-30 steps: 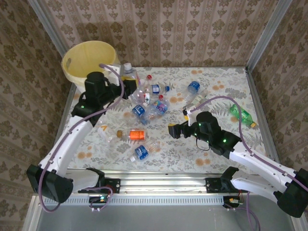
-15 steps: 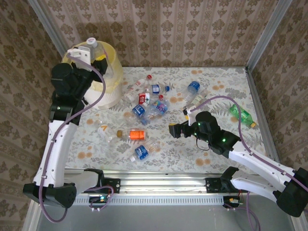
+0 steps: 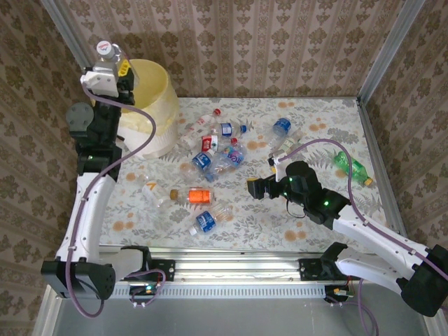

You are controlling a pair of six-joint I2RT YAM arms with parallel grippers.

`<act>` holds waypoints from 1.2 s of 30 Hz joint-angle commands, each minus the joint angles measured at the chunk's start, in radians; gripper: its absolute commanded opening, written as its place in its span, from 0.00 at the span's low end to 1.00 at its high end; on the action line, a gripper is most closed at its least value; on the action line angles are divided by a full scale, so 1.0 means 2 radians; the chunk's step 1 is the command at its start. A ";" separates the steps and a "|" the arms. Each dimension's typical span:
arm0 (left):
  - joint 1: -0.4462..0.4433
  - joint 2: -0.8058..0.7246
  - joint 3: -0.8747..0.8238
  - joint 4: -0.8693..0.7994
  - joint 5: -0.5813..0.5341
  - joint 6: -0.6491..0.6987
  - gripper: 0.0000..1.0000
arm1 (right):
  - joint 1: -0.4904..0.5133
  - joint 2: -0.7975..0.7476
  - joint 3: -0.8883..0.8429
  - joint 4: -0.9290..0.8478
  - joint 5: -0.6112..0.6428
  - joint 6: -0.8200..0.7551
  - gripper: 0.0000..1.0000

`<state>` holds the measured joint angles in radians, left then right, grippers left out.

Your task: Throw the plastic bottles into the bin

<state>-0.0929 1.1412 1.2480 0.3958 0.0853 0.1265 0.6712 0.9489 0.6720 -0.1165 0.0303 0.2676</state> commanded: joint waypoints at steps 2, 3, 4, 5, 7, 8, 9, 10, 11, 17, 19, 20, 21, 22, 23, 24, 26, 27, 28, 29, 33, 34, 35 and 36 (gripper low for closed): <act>0.018 0.023 0.020 0.020 -0.001 -0.021 0.27 | -0.003 -0.004 -0.004 -0.005 0.012 0.004 1.00; 0.023 0.035 0.038 -0.014 0.002 -0.025 0.27 | -0.004 -0.005 -0.005 -0.004 0.011 0.004 1.00; 0.027 0.049 0.057 -0.047 0.009 -0.030 0.28 | -0.004 -0.004 -0.005 -0.002 0.010 0.004 1.00; 0.033 0.064 0.076 -0.083 0.019 -0.034 0.30 | -0.005 -0.004 -0.005 -0.002 0.009 0.004 1.00; 0.041 0.093 0.096 -0.130 0.033 -0.043 0.39 | -0.006 -0.004 -0.004 -0.005 0.009 0.007 1.00; 0.046 0.108 0.107 -0.156 0.036 -0.046 0.51 | -0.006 -0.002 -0.003 -0.008 0.008 0.008 1.00; 0.050 0.126 0.120 -0.185 0.035 -0.052 0.65 | -0.007 -0.002 0.000 -0.012 0.008 0.010 1.00; 0.054 0.143 0.137 -0.212 0.036 -0.057 0.70 | -0.007 -0.002 0.000 -0.016 0.007 0.010 1.00; 0.059 0.162 0.157 -0.249 0.035 -0.063 0.71 | -0.007 -0.003 0.002 -0.020 0.006 0.009 1.00; 0.078 0.213 0.244 -0.375 0.019 -0.102 1.00 | -0.008 -0.015 0.004 -0.046 0.010 0.009 1.00; 0.078 0.199 0.239 -0.367 0.019 -0.113 1.00 | -0.008 -0.017 0.003 -0.050 0.013 0.010 1.00; 0.078 0.190 0.237 -0.365 0.019 -0.120 1.00 | -0.008 -0.017 0.003 -0.051 0.014 0.011 1.00; 0.078 0.181 0.236 -0.364 0.021 -0.126 1.00 | -0.009 -0.016 0.002 -0.051 0.014 0.012 1.00; 0.078 0.174 0.235 -0.365 0.022 -0.131 1.00 | -0.009 -0.015 0.002 -0.050 0.014 0.014 1.00; 0.078 0.166 0.235 -0.368 0.022 -0.138 1.00 | -0.009 -0.013 0.001 -0.050 0.014 0.016 1.00; 0.077 0.158 0.233 -0.373 0.023 -0.144 1.00 | -0.010 -0.011 0.001 -0.050 0.013 0.017 1.00; 0.076 0.144 0.230 -0.384 0.023 -0.154 1.00 | -0.010 -0.007 0.002 -0.051 0.013 0.020 1.00; 0.075 0.137 0.227 -0.391 0.023 -0.159 1.00 | -0.010 -0.005 0.003 -0.053 0.013 0.022 1.00; 0.074 0.130 0.224 -0.398 0.022 -0.162 1.00 | -0.010 -0.003 0.004 -0.053 0.012 0.023 1.00; 0.072 0.124 0.219 -0.406 0.021 -0.165 1.00 | -0.010 -0.001 0.005 -0.056 0.012 0.023 1.00; 0.062 0.095 0.200 -0.449 0.013 -0.179 1.00 | -0.010 0.000 0.007 -0.059 0.012 0.023 1.00; 0.059 0.089 0.196 -0.459 0.013 -0.183 1.00 | -0.010 0.000 0.007 -0.060 0.012 0.024 1.00; 0.053 0.082 0.189 -0.470 0.011 -0.186 1.00 | -0.010 0.001 0.006 -0.060 0.012 0.024 1.00; 0.047 0.074 0.182 -0.480 0.008 -0.188 1.00 | -0.010 0.000 0.005 -0.061 0.013 0.024 1.00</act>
<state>0.0250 1.3148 1.6489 -0.4564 0.1200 -0.2058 0.6544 0.9489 0.6720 -0.2173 0.0303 0.2958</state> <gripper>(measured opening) 0.997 0.999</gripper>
